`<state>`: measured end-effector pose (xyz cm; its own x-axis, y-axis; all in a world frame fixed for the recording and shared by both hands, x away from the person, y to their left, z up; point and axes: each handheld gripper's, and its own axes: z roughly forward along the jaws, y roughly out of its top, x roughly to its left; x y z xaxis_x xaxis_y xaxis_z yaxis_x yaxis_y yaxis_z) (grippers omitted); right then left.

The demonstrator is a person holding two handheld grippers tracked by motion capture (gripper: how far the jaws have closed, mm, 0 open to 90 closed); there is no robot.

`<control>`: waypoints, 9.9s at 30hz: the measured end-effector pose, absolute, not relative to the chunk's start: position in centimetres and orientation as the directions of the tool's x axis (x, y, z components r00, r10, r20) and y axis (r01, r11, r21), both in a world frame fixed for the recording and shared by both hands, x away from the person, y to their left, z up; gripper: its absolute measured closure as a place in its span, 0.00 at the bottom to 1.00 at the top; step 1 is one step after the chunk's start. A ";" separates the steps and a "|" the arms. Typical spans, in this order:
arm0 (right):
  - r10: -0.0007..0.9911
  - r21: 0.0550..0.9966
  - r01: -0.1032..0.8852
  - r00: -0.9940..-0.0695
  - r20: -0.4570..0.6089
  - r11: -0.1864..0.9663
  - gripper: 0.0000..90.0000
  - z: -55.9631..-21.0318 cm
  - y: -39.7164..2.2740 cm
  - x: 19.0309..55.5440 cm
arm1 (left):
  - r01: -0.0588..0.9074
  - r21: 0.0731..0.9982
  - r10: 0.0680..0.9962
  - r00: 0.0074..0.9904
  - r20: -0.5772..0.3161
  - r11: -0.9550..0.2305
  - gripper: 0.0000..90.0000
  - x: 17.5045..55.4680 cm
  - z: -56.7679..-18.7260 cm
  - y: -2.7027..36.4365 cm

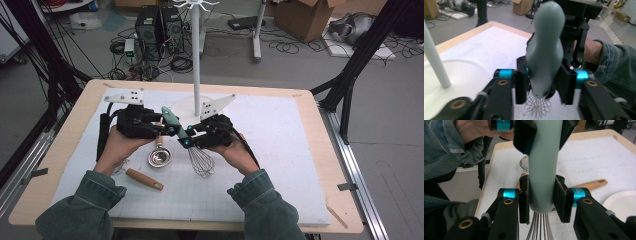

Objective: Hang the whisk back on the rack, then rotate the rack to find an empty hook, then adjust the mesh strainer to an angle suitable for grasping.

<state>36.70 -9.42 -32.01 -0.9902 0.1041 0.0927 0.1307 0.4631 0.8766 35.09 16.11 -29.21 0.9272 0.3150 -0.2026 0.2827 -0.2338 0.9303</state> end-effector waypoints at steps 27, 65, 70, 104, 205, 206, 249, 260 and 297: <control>0.264 0.918 0.254 -0.949 0.175 0.306 0.76 -29.4 -12.6 39.1 | 0.312 0.924 0.527 0.835 -0.155 -0.223 0.28 31.6 -34.9 22.9; 0.329 0.951 0.243 -0.929 0.171 0.192 0.76 -21.7 -12.0 43.6 | 0.355 0.889 0.656 0.750 -0.086 -0.289 0.10 30.3 -38.5 25.2; 0.332 0.953 0.234 -0.929 0.162 0.190 0.77 -20.8 -11.7 44.0 | 0.355 0.891 0.657 0.748 -0.090 -0.283 0.10 30.3 -38.5 25.3; 0.409 0.944 0.270 -0.896 0.175 0.188 0.76 -18.1 -11.2 46.6 | 0.354 0.892 0.657 0.749 -0.090 -0.282 0.10 30.4 -38.5 25.6; 0.466 0.964 0.186 -0.881 0.078 0.190 1.00 -10.4 -12.4 47.6 | 0.349 0.900 0.659 0.746 -0.096 -0.263 0.10 30.6 -38.3 26.3; 0.470 0.965 0.182 -0.879 0.074 0.189 1.00 -10.3 -12.3 47.5 | 0.349 0.900 0.659 0.746 -0.097 -0.262 0.10 30.5 -38.3 26.3; 0.399 0.944 0.245 -0.906 0.141 0.223 0.45 -17.9 -14.5 42.6 | 0.356 0.893 0.640 0.761 -0.107 -0.275 0.12 30.8 -38.6 26.1; 0.409 0.933 0.262 -0.901 0.145 0.247 0.38 -20.4 -14.8 41.6 | 0.361 0.890 0.633 0.766 -0.112 -0.278 0.15 30.8 -38.7 26.0; 0.379 0.880 0.311 -0.910 0.167 0.358 0.30 -30.1 -12.8 36.6 | 0.353 0.876 0.609 0.788 -0.090 -0.329 0.44 30.8 -39.3 26.1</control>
<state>36.56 -12.78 -30.07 -0.9101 0.3791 0.1672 0.3109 0.3580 0.8804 30.78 26.06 -39.27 0.7884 0.6087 -0.0895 0.3535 -0.3290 0.8757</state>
